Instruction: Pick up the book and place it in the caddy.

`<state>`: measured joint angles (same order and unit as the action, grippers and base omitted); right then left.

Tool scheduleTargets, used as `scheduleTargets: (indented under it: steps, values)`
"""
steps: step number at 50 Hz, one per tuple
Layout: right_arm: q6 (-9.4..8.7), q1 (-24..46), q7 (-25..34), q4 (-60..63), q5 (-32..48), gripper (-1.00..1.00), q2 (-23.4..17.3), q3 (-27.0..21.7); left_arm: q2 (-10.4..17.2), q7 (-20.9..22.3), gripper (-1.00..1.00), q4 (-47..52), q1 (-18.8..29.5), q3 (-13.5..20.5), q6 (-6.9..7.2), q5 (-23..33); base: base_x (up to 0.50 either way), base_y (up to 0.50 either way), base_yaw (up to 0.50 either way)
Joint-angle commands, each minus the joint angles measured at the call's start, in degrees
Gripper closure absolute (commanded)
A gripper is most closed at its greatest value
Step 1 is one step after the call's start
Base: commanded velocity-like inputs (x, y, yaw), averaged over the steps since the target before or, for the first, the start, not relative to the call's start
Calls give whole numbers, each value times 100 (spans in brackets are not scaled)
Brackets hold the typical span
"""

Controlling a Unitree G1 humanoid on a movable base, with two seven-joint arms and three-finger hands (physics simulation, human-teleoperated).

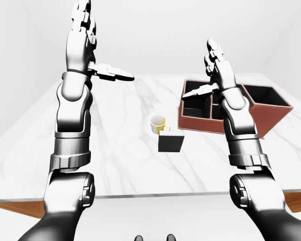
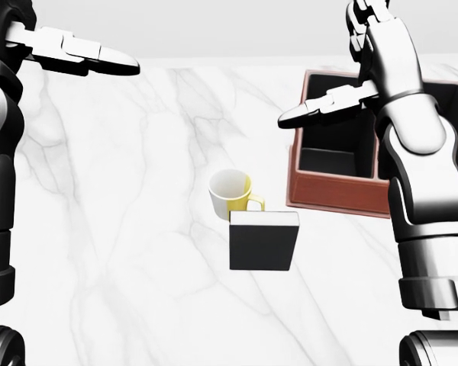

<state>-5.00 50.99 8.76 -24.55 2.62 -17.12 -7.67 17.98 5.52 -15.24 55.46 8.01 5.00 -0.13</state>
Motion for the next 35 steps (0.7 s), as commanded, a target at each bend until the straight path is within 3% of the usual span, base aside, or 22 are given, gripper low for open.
scheduleTargets:
  steps: [1, 35]
  values:
    - [0, -35, 39, 35, 0, -100, -12, -5, -12, 7, -100, 69, -15, -9, 0, 32, 26, 0, 0]
    - [0, -211, 92, 223, 27, -100, 3, -19, -59, 60, -100, 115, -93, -25, 0, 118, 26, 0, 0]
